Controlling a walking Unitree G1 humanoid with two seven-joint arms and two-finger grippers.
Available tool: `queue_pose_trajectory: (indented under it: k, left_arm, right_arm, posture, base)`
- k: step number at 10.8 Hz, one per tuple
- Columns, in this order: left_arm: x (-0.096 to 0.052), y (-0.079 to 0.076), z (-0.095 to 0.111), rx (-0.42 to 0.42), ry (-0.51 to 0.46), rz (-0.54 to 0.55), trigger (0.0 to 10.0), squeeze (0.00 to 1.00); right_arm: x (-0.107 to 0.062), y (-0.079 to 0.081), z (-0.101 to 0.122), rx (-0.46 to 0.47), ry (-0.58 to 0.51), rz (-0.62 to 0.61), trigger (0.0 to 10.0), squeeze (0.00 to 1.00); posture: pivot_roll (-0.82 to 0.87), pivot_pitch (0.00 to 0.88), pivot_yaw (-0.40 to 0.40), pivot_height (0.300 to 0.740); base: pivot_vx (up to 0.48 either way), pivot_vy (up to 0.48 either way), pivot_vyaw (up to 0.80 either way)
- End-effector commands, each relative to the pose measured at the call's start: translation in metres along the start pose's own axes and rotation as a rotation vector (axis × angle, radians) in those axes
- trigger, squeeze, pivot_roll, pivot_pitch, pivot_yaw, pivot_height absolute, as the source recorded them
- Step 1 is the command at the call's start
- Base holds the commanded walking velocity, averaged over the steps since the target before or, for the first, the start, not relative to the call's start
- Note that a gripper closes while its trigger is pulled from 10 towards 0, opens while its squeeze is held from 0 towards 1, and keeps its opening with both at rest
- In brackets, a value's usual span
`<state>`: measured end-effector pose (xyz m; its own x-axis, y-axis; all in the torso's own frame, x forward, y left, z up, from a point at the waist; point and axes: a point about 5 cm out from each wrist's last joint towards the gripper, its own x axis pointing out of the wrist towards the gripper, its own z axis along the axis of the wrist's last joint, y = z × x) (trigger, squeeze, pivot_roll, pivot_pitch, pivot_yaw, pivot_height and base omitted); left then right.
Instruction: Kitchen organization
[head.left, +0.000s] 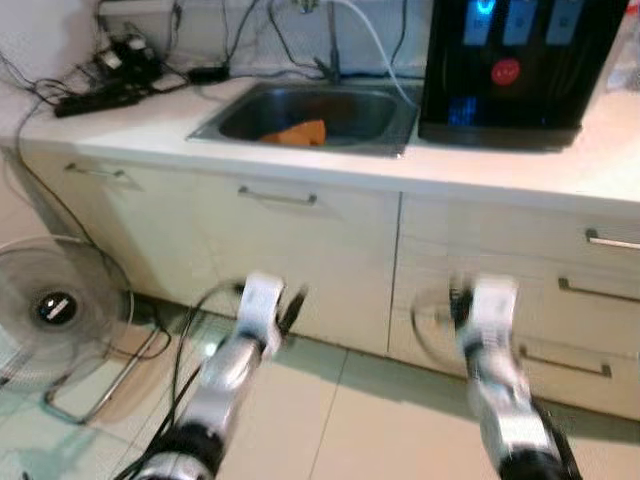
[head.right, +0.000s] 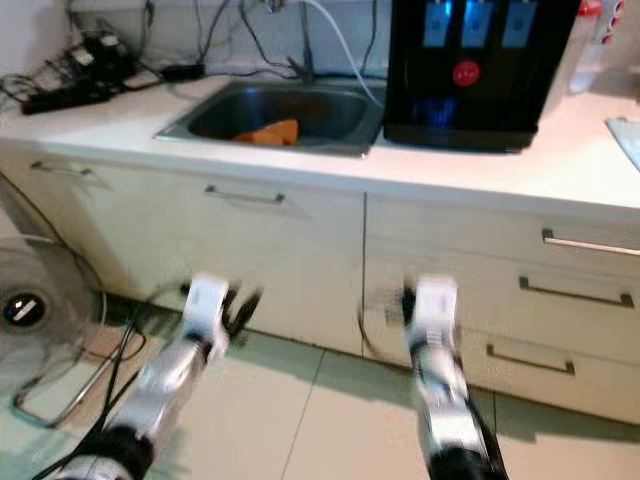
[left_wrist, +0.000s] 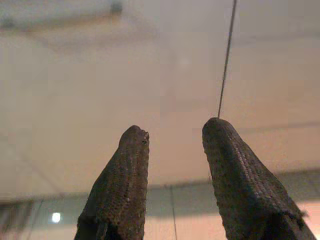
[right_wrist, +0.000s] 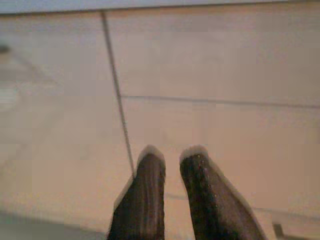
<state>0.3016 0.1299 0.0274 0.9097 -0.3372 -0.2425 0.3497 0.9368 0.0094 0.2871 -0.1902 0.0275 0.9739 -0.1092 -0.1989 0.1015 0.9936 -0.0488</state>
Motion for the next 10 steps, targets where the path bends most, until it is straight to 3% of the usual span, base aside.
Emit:
queue_pose_trajectory:
  k: [1, 4, 7, 10]
  left_arm:
    - [-0.011, 0.009, -0.022, 0.003, 0.085, 0.043, 10.0, 0.00]
    - [-0.043, 0.011, -0.075, -0.042, 0.313, 0.098, 10.0, 0.00]
    - [-0.068, 0.009, -0.106, -0.090, 0.460, 0.135, 10.0, 0.00]
    - [-0.079, 0.007, -0.119, -0.112, 0.529, 0.154, 10.0, 0.00]
  right_arm:
    - [-0.007, -0.004, -0.022, 0.014, 0.100, -0.002, 10.0, 0.00]
    - [-0.037, -0.012, -0.081, 0.013, 0.392, 0.024, 10.0, 0.00]
    - [-0.062, -0.016, -0.109, -0.002, 0.540, 0.004, 10.0, 0.00]
    - [-0.078, -0.019, -0.123, 0.010, 0.612, -0.016, 10.0, 0.00]
  posture:
    - [0.02, 0.000, 0.118, 0.740]
    - [0.03, 0.000, 0.116, 0.740]
    - [0.03, 0.000, 0.119, 0.740]
    - [0.03, 0.000, 0.120, 0.740]
  base:
    - [0.000, 0.000, 0.00]
    - [0.000, 0.000, 0.00]
    - [0.000, 0.000, 0.00]
    - [0.000, 0.000, 0.00]
